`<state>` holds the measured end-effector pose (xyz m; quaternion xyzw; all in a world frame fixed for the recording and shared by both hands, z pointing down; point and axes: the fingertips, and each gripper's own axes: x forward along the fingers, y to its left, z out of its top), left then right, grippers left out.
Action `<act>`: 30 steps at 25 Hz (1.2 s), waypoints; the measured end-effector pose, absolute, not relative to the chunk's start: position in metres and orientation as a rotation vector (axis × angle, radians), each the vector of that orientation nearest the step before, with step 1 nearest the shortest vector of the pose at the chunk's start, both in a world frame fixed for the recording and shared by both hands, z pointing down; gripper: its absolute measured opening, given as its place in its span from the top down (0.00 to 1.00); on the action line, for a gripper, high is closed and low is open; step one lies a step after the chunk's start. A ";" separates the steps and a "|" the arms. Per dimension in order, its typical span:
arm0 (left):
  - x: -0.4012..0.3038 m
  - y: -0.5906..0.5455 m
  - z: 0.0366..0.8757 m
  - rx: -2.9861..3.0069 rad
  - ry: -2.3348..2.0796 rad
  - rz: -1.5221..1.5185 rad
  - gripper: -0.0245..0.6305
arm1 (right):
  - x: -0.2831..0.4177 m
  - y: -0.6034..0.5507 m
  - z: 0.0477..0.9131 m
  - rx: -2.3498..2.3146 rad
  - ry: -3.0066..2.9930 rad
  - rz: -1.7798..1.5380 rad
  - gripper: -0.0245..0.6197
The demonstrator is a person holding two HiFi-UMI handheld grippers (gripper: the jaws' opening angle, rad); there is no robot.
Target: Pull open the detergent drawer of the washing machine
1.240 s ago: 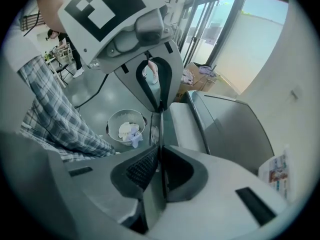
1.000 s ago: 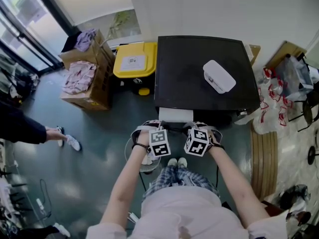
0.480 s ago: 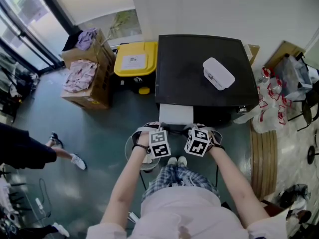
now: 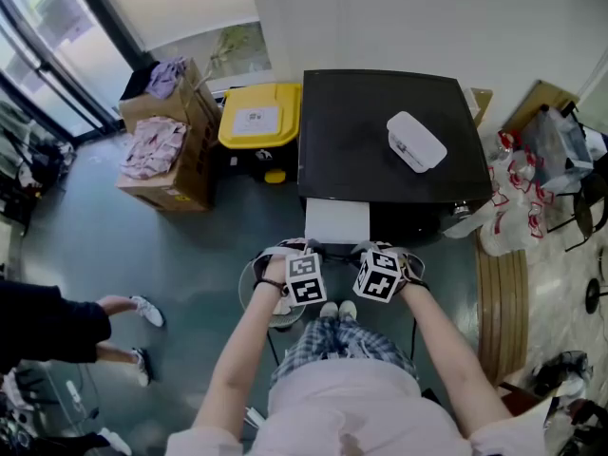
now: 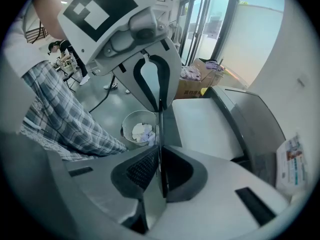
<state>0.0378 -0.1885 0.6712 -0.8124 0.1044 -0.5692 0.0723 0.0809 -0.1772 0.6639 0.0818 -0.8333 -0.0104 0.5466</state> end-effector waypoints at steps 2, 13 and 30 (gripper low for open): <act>0.038 -0.185 0.672 -2.444 0.300 -1.711 0.86 | 0.081 -0.174 0.664 0.190 -1.981 -0.016 0.88; 0.038 -0.170 0.673 -2.461 0.245 -1.713 0.86 | 0.084 -0.162 0.668 0.172 -1.978 0.004 0.88; 0.038 -0.137 0.674 -2.519 0.208 -1.702 0.86 | 0.084 -0.127 0.670 0.169 -1.986 0.027 0.87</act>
